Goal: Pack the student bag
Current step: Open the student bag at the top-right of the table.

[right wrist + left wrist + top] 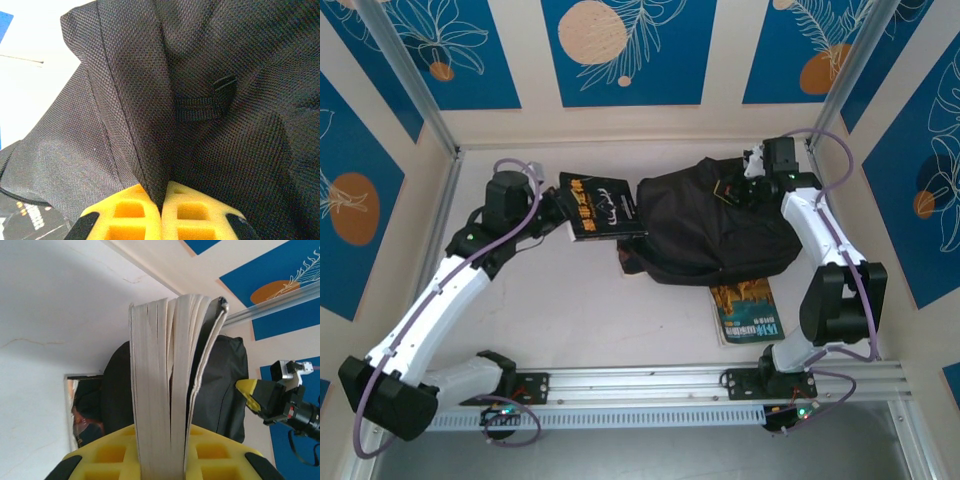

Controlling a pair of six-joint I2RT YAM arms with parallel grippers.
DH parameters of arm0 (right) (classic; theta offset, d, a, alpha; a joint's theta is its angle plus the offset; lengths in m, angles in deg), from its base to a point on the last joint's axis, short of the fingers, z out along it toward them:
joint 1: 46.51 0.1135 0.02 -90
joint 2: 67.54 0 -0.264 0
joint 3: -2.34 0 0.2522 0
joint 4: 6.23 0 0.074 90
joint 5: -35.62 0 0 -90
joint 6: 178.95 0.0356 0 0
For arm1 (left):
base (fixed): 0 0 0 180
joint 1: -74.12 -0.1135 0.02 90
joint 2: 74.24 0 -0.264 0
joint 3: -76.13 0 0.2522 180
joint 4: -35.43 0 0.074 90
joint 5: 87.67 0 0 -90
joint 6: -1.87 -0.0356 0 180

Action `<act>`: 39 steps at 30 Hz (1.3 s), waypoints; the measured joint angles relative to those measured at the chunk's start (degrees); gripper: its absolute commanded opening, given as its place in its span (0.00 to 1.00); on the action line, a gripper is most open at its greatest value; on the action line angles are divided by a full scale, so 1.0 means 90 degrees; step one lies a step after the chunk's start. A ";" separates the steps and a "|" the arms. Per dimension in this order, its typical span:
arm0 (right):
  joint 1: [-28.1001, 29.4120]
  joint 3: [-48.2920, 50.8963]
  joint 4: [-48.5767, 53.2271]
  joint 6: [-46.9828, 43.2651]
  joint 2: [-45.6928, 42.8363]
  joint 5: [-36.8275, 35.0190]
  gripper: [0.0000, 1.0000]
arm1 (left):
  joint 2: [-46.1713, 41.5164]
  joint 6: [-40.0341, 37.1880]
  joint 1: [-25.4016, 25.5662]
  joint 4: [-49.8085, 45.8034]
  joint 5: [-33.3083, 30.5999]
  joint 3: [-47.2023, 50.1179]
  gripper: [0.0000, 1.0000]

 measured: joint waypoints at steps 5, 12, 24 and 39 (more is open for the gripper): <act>-0.0041 0.0024 -0.0029 0.0102 -0.0121 0.0158 0.00 | 0.0364 -0.0017 0.0017 0.0204 0.0066 -0.0002 0.00; -0.0131 0.0024 -0.0056 0.0328 -0.0121 0.0362 0.00 | 0.0321 -0.0534 0.0017 -0.0080 -0.0058 -0.0109 0.00; -0.0311 0.0313 -0.0563 0.0801 -0.0175 0.1115 0.00 | 0.0357 -0.0760 0.0044 -0.0272 -0.0243 -0.0109 0.00; -0.0318 0.0478 -0.0573 0.0874 -0.0435 0.1248 0.00 | 0.0714 -0.1423 0.0155 -0.0809 -0.0578 -0.0542 0.00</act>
